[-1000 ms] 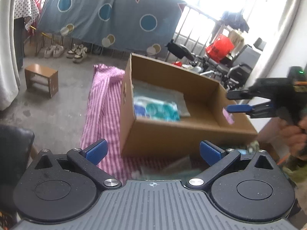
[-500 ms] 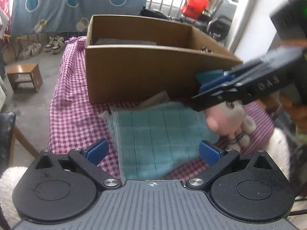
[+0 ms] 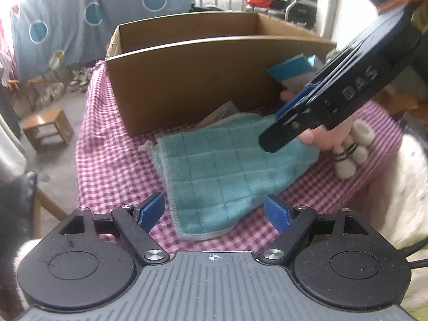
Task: Organize soft objects
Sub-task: 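Move the right gripper back toward the teal towel and plush doll, then push the right gripper past the pink plush doll toward the teal towel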
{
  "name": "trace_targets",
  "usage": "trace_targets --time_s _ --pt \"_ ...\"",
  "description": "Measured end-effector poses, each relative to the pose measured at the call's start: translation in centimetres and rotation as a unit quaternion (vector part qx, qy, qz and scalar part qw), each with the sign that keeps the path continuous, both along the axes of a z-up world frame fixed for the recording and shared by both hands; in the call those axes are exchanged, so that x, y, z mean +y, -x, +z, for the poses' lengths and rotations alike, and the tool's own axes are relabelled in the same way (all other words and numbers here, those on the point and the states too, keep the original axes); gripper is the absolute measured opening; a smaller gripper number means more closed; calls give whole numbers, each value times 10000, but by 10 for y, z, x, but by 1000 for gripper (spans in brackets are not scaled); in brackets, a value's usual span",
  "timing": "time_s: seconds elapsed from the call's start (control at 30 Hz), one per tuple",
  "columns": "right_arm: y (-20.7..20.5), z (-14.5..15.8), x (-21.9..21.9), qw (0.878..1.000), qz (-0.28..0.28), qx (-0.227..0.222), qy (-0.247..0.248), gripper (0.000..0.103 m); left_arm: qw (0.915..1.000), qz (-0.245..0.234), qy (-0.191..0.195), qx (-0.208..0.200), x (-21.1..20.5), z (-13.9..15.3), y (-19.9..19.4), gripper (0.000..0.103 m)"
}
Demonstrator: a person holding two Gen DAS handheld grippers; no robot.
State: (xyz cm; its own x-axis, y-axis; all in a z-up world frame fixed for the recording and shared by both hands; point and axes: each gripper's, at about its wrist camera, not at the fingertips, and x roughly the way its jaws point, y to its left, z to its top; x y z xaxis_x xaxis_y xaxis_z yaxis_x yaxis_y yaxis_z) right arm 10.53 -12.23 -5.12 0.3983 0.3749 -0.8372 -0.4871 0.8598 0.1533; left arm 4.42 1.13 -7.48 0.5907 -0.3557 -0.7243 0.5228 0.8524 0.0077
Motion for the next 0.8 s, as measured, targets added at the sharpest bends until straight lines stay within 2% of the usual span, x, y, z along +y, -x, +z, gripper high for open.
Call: trace_targets --time_s 0.1,0.17,0.23,0.33,0.4,0.5,0.57,0.67,0.73,0.8 --pt "6 -3 -2 9993 -192 192 -251 50 9999 -114 21 11 -1 1 6 80" --pt "12 -2 -2 9996 -157 67 -216 50 9998 -173 -2 29 -4 2 9 79" --pt "16 0 -1 9997 -179 -103 -106 50 9997 -231 53 114 -6 3 11 74" --pt "12 3 -2 9994 -215 -206 -161 50 9971 -285 509 493 -2 4 8 72" --pt "7 4 -2 9990 -200 -303 -252 50 9910 -285 974 879 4 4 3 72" --pt "-5 2 2 9983 -87 -408 -395 50 9740 -296 1659 1513 10 -2 -7 72" --pt "-17 -2 4 9980 -57 -359 -516 50 9614 -254 1977 1897 12 -9 -14 72" --pt "-36 -12 7 9975 -40 -176 -679 50 9473 -91 2261 2269 12 -21 -21 72" --pt "-46 -20 10 9978 -21 -58 -667 50 9436 62 2331 2350 13 -28 -25 72" --pt "-50 -26 12 9978 4 80 -654 50 9451 178 2367 2246 12 -30 -26 72"
